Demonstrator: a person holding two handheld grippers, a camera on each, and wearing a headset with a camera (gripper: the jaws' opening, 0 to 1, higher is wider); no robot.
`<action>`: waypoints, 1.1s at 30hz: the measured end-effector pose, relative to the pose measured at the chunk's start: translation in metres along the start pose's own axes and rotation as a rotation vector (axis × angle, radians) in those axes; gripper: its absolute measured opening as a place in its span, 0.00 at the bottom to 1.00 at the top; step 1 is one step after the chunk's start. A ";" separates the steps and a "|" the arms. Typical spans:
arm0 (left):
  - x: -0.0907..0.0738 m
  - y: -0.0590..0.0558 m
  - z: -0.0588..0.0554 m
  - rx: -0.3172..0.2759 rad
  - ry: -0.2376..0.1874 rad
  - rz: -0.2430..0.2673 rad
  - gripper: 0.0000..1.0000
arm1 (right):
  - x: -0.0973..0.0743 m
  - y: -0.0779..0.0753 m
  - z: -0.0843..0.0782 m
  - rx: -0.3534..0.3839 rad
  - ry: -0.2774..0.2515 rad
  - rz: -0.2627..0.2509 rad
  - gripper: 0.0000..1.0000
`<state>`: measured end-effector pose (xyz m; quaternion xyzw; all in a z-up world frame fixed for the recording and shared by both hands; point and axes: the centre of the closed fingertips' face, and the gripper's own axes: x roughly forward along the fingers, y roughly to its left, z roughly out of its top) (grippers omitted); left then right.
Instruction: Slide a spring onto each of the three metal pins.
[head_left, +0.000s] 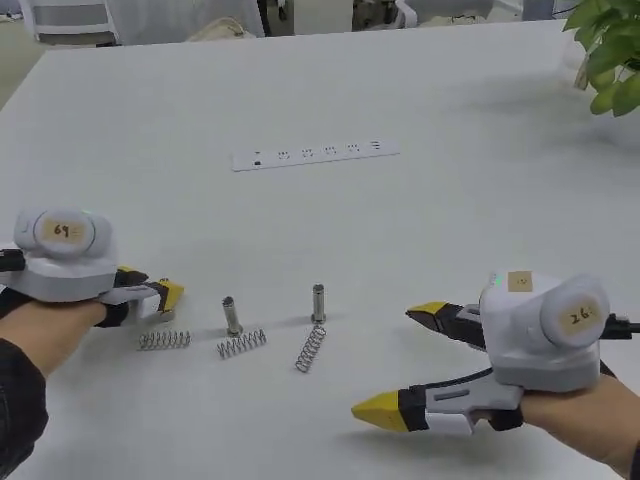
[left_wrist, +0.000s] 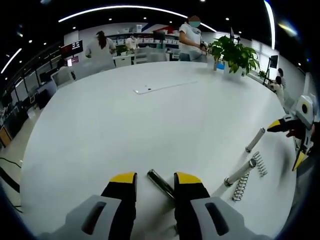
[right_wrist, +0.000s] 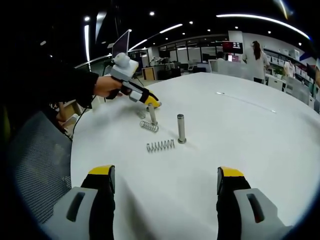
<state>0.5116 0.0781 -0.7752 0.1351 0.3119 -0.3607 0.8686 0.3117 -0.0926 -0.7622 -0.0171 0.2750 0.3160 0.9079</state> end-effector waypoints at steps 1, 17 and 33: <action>0.001 0.000 0.000 0.003 0.006 0.001 0.22 | 0.000 0.000 0.000 0.001 0.000 0.000 0.83; 0.005 -0.004 -0.002 0.031 0.030 -0.001 0.15 | -0.001 0.000 0.000 0.001 -0.002 0.005 0.83; 0.007 -0.002 -0.005 0.067 0.044 0.003 0.08 | 0.000 -0.001 0.000 0.004 -0.003 0.003 0.82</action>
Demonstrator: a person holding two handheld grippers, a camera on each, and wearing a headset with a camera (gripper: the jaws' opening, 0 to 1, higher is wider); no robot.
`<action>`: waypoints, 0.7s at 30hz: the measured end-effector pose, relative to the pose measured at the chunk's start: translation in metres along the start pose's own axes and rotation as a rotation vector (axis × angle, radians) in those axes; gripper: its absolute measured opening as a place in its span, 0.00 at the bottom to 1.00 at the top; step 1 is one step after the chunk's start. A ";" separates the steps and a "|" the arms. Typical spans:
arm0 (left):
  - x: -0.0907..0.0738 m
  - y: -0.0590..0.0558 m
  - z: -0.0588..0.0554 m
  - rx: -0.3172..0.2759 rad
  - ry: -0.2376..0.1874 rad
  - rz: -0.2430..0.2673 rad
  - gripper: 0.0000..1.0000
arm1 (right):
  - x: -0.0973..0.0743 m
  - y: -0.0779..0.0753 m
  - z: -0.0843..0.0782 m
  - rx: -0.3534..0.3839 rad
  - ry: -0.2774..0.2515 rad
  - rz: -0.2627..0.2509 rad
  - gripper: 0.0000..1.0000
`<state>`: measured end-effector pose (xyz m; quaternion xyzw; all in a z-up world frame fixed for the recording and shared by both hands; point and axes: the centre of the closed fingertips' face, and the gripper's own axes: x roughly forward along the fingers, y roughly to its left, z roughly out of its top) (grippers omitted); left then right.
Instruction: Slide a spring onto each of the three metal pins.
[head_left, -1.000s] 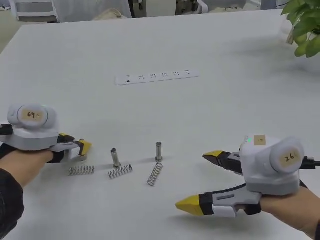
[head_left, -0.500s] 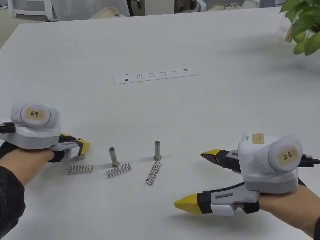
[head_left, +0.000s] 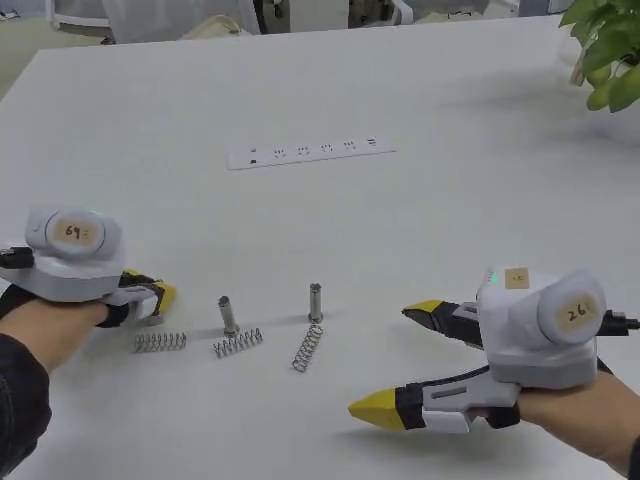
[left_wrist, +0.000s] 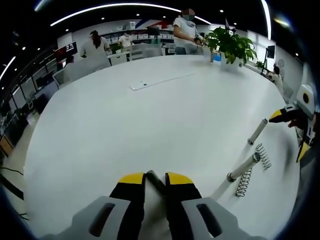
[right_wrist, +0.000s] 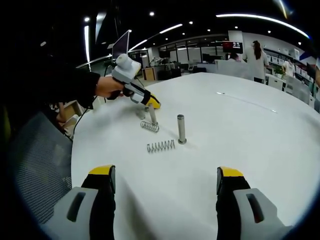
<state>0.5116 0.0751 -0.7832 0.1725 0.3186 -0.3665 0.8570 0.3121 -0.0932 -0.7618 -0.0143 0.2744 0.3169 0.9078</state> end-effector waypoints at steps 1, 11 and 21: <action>0.000 0.000 0.000 0.002 0.002 0.001 0.08 | 0.000 0.000 0.000 0.000 0.000 0.000 0.82; 0.000 0.000 -0.002 0.021 0.013 0.005 0.04 | 0.000 0.000 0.000 0.003 0.001 0.002 0.82; 0.001 0.000 -0.001 0.033 0.014 0.007 0.02 | 0.000 0.000 -0.001 0.008 0.005 0.004 0.81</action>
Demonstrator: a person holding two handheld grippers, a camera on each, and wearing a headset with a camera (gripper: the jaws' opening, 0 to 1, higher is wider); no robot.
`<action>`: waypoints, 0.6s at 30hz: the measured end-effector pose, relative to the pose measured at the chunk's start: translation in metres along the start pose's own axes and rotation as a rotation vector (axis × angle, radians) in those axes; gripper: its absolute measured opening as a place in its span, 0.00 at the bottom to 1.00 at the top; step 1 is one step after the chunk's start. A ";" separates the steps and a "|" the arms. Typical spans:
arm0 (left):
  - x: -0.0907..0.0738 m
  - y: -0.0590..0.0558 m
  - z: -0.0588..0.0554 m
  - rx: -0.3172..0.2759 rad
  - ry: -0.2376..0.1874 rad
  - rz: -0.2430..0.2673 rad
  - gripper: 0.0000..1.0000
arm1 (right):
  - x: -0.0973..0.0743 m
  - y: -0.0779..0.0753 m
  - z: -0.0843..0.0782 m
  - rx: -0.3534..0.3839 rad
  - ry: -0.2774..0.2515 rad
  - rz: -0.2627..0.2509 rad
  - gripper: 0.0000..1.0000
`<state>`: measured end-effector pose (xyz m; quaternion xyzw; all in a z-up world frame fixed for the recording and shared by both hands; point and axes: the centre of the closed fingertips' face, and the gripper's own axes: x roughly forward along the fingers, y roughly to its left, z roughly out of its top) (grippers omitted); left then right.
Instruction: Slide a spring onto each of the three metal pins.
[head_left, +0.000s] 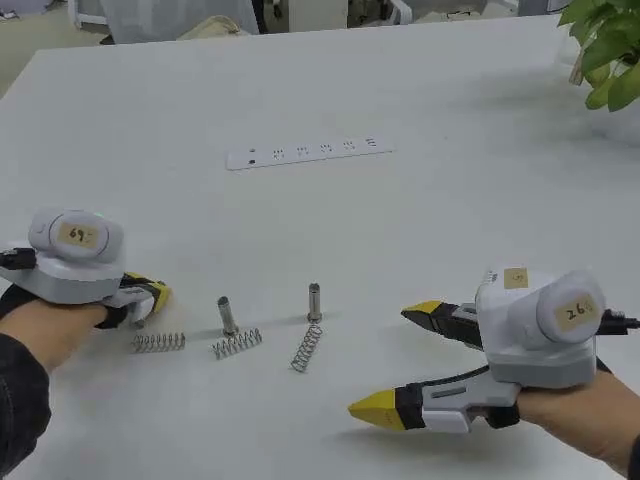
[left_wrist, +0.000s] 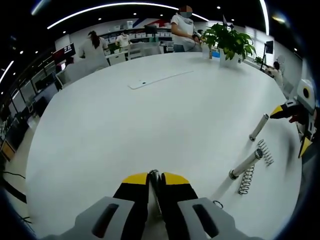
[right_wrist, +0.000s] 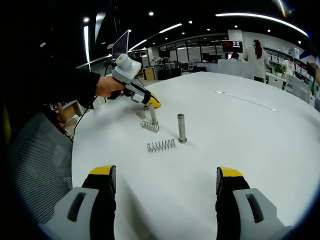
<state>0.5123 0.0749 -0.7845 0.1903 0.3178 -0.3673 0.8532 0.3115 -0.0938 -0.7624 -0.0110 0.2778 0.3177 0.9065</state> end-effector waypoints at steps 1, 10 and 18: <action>0.000 0.000 0.000 0.001 0.001 0.000 0.01 | 0.000 0.000 0.000 0.000 0.000 0.000 0.81; 0.002 -0.001 0.003 0.014 0.003 -0.006 0.03 | -0.001 -0.001 0.001 0.001 -0.002 -0.001 0.81; 0.003 0.000 0.004 0.032 0.009 -0.004 0.01 | -0.001 -0.001 0.001 0.000 -0.004 -0.001 0.81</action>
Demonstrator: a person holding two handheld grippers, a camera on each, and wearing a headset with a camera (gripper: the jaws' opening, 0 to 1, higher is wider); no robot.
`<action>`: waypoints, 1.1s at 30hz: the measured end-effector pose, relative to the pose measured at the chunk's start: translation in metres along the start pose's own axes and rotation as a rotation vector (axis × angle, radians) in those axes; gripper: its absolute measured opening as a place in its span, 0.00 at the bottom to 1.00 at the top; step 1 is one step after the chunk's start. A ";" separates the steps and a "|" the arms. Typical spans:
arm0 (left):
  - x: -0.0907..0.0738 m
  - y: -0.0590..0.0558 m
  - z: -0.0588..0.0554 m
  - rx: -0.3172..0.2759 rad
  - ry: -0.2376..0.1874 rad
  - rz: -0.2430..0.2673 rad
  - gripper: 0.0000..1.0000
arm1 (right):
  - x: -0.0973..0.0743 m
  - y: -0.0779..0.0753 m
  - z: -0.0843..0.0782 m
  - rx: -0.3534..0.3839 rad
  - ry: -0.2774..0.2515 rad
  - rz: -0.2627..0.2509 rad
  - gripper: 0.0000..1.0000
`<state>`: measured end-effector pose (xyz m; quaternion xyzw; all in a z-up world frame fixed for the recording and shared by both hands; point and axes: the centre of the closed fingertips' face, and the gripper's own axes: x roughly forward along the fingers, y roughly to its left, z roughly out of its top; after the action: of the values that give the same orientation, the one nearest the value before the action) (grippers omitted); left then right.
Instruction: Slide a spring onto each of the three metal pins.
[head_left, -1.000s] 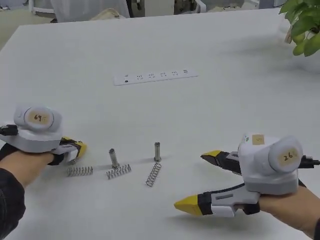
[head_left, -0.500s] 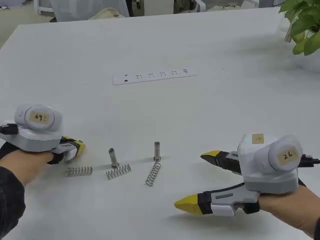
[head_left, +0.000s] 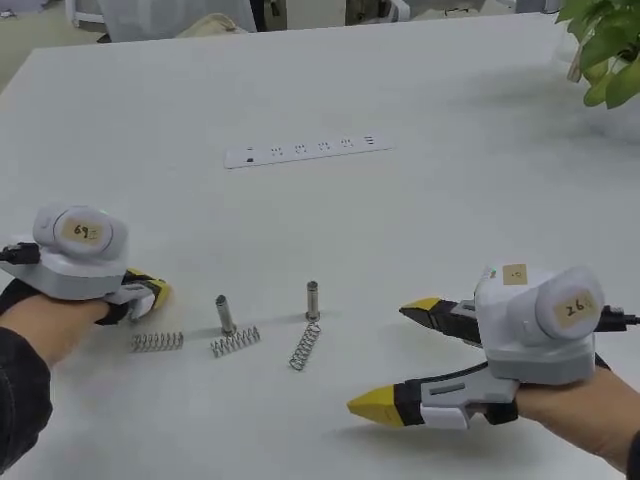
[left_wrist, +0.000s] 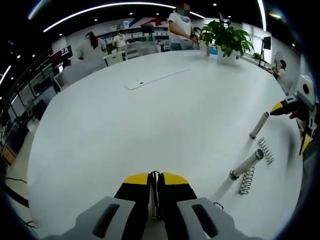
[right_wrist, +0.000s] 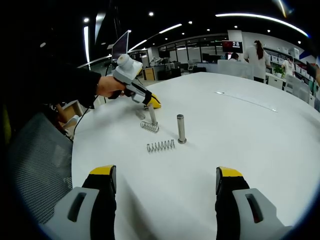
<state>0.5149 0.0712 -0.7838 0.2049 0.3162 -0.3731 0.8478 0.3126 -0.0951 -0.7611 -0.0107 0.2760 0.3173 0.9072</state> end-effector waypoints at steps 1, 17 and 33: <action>0.000 0.000 0.000 0.000 0.001 0.000 0.01 | 0.000 0.000 0.000 0.000 0.000 -0.001 0.81; -0.012 -0.003 0.002 -0.030 -0.005 -0.007 0.00 | 0.000 0.001 0.002 -0.006 -0.003 0.003 0.81; -0.033 -0.003 0.008 -0.061 -0.030 -0.012 0.00 | 0.002 0.007 0.003 -0.023 0.003 0.014 0.80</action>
<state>0.4984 0.0807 -0.7556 0.1714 0.3159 -0.3716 0.8560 0.3117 -0.0879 -0.7585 -0.0195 0.2738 0.3267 0.9044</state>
